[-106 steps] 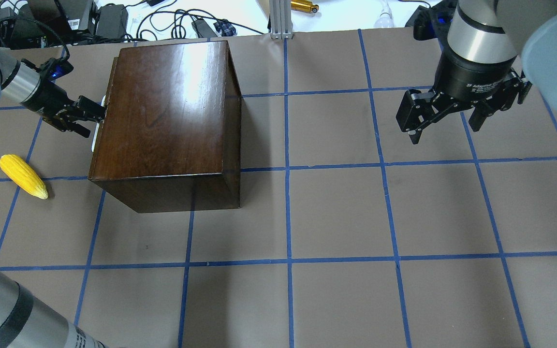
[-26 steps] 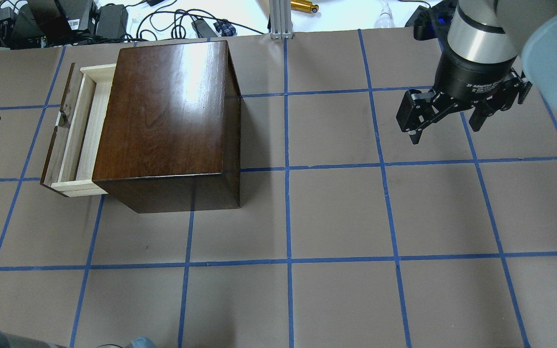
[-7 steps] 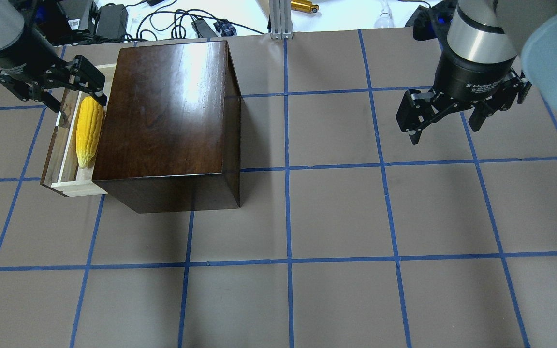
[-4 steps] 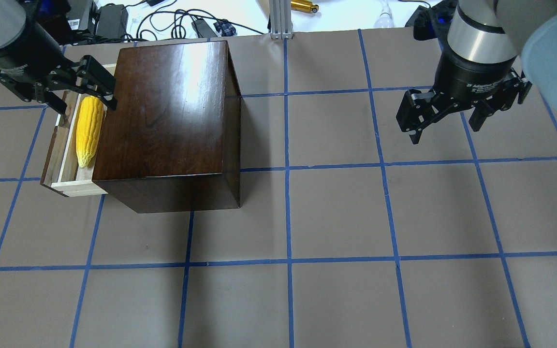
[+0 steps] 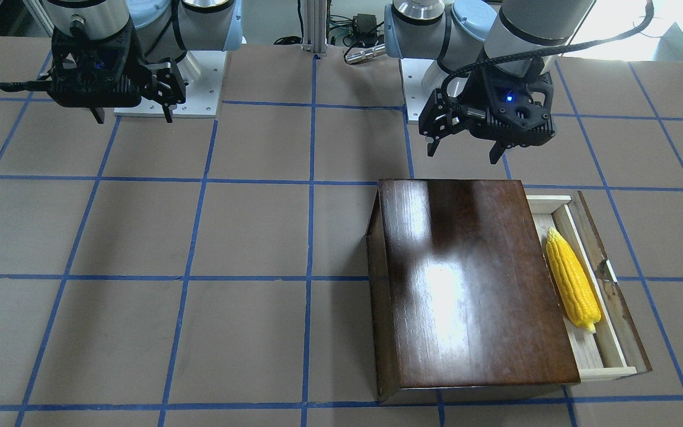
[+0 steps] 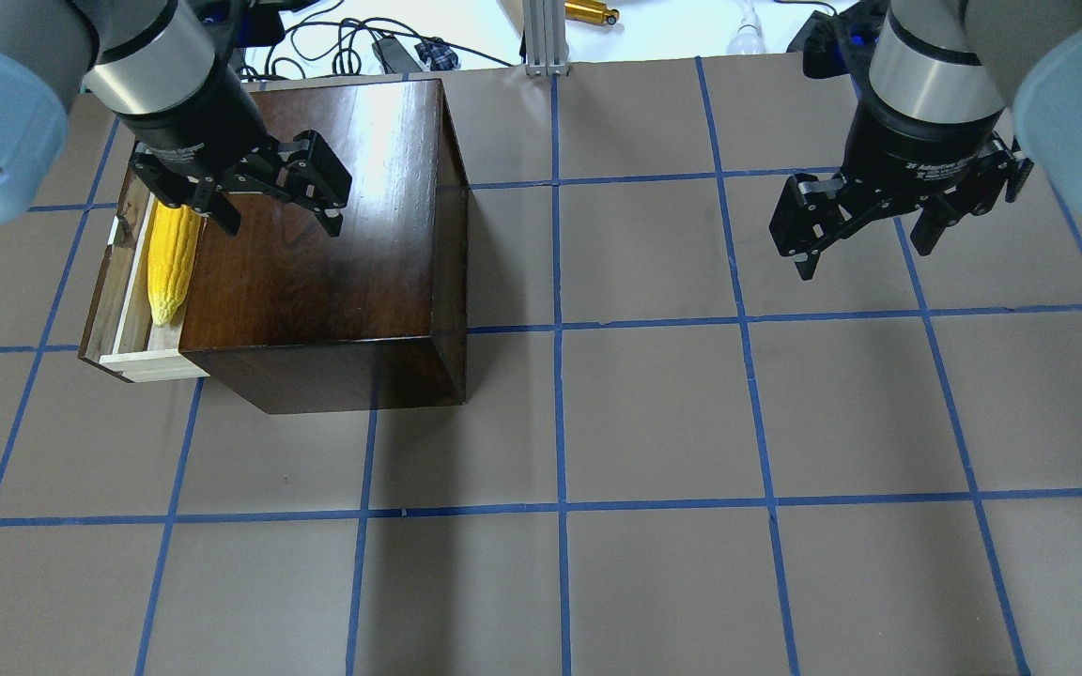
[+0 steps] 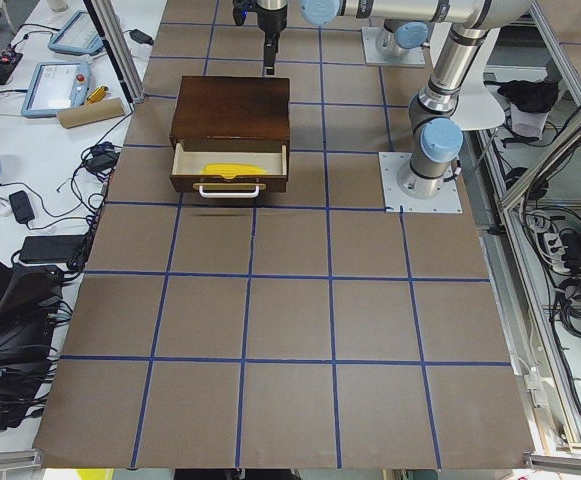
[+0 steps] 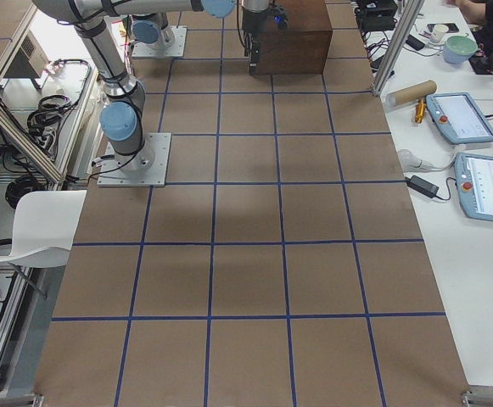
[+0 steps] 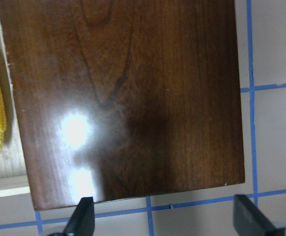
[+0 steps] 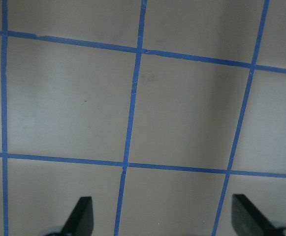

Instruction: Open drawer and put corn inside

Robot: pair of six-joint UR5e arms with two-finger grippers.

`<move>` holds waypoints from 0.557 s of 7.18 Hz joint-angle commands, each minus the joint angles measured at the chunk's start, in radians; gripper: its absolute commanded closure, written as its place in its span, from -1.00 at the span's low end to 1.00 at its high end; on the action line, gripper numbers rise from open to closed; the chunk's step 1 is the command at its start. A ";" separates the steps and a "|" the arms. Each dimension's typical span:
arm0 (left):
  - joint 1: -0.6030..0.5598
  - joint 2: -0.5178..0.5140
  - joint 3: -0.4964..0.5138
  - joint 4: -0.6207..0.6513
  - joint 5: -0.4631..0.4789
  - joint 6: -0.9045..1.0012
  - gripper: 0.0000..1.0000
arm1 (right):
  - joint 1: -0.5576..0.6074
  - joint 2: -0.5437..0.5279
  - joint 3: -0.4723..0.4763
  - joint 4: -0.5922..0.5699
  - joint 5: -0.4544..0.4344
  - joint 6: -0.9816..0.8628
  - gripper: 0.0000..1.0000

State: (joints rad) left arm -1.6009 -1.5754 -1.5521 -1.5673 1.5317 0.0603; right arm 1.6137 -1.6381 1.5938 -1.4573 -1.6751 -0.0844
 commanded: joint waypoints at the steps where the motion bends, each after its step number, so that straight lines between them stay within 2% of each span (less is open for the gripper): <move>1: -0.011 0.002 0.007 0.000 0.004 -0.011 -1.00 | 0.000 0.000 0.000 0.000 0.000 0.000 -1.00; 4: -0.011 0.011 0.006 0.000 0.005 -0.011 -1.00 | 0.000 0.000 0.000 0.000 -0.001 0.000 -1.00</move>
State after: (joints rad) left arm -1.6120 -1.5689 -1.5455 -1.5677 1.5365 0.0492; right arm 1.6138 -1.6379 1.5938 -1.4573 -1.6758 -0.0843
